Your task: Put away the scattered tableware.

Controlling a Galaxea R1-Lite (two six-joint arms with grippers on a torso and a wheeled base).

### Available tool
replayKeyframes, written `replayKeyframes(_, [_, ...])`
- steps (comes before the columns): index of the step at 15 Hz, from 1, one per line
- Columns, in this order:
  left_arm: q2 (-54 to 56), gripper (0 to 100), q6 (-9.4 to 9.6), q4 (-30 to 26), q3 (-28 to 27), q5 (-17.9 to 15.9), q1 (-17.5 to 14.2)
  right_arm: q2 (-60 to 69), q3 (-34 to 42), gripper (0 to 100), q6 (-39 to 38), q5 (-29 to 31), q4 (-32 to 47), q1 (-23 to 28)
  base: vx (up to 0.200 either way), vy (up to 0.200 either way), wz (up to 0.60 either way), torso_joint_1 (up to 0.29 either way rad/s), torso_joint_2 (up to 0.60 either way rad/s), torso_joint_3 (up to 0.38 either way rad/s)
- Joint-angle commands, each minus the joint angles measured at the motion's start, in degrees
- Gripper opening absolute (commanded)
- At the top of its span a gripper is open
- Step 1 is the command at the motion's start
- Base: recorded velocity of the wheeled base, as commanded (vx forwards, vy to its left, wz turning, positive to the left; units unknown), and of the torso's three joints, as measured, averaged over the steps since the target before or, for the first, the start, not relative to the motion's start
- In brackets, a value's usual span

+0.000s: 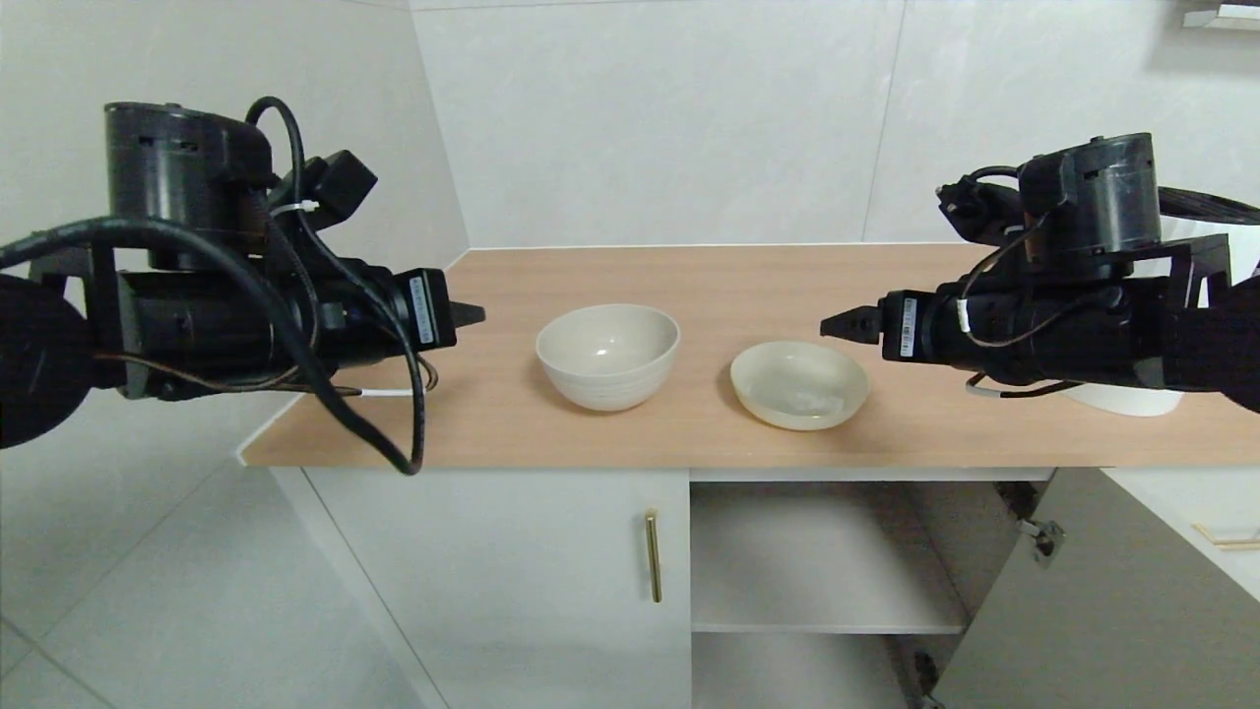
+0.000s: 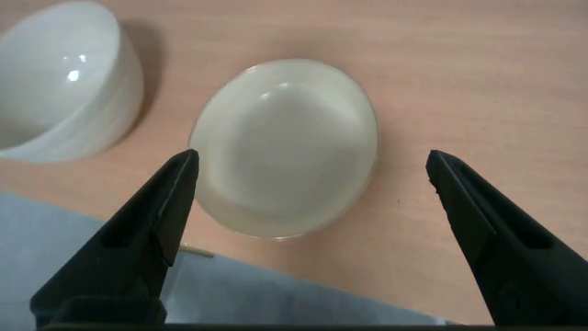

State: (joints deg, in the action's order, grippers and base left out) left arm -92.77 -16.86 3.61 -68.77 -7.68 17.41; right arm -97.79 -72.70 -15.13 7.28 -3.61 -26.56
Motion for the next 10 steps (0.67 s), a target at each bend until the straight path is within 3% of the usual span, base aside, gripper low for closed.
replayKeyframes(1, [-4.96,0,-4.5,-1.24,-5.94,0.3,1.31,0.76,-0.33,100,0.01,0.11,0.18,0.02,0.0,0.0,0.0,0.0,0.0,0.0])
replayKeyframes(2, [-7.78,0,-5.9,-5.45,-11.3,0.3,1.31,0.67,-0.24,100,0.01,0.11,0.18,-0.07,0.0,0.0,0.0,0.0,0.0,0.0])
replayKeyframes(4, [-9.62,0,-6.52,-10.82,-14.47,0.39,1.31,0.5,-0.24,100,-0.08,0.98,0.18,-0.07,0.0,0.0,0.0,0.0,0.0,0.0])
replayKeyframes(7, [-10.59,0,-5.82,-10.9,-17.19,0.39,1.66,0.41,0.11,100,-0.08,1.07,0.18,-0.07,0.0,0.0,0.0,0.0,0.0,0.0])
replayKeyframes(8, [-11.12,0,-4.76,-10.9,-17.54,0.56,1.66,0.41,0.11,100,-0.08,1.16,0.18,-0.07,0.0,0.0,0.0,0.0,0.0,0.0])
replayKeyframes(9, [-11.64,100,-4.67,-10.9,-17.63,1.53,1.66,0.41,0.11,100,-0.08,1.16,0.18,-0.16,0.0,0.0,0.0,0.0,0.0,0.0])
replayKeyframes(10, [-11.91,100,-4.67,-10.9,-17.63,3.11,1.66,0.32,0.11,100,-0.08,1.16,0.18,-0.16,0.0,0.0,0.0,0.0,0.0,0.0])
